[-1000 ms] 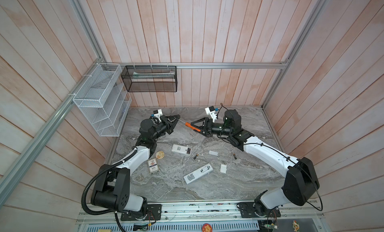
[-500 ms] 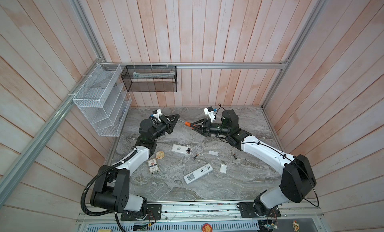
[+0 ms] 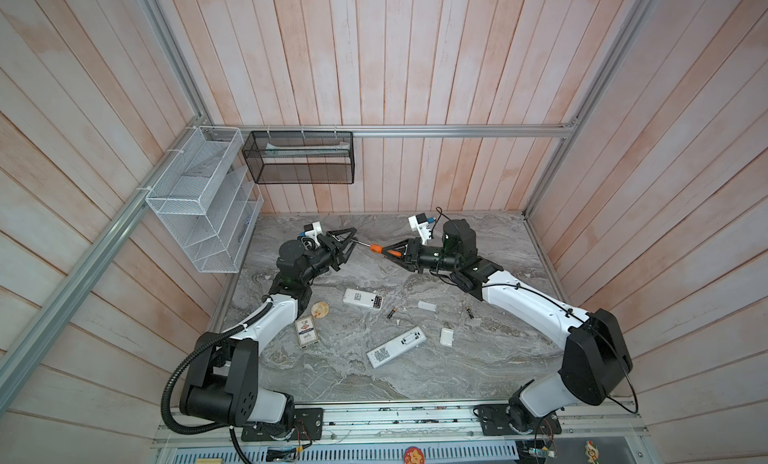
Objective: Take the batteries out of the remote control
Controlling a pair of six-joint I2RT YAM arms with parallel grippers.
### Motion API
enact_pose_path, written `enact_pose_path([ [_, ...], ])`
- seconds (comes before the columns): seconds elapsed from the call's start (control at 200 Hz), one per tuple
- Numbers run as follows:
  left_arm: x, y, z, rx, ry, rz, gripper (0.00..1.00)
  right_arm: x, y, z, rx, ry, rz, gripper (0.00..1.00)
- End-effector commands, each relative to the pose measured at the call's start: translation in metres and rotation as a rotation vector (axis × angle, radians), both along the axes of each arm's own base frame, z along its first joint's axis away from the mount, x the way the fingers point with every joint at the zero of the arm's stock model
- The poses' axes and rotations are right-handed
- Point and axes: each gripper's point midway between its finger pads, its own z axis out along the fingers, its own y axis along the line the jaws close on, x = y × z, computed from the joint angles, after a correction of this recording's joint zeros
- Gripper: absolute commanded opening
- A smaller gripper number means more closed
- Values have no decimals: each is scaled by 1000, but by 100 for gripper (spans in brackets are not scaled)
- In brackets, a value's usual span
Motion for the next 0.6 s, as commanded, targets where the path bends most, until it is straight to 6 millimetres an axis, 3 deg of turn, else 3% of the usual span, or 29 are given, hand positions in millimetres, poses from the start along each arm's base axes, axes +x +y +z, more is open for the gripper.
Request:
enact_pose_path([
  [0.0,-12,20,11,54,-68,14,100,-3,-12,15,-59,-102,-6,12],
  [0.18,-28,51,17,126,-97,34,100,-23,-26,7,-152,-209,56,12],
  [0.34,-40,47,6,204,-68,-36,100,-38,-34,7,-236,-353,107,12],
  [0.595,-53,37,-11,121,4,-101,100,-47,-42,18,-379,-659,77,9],
])
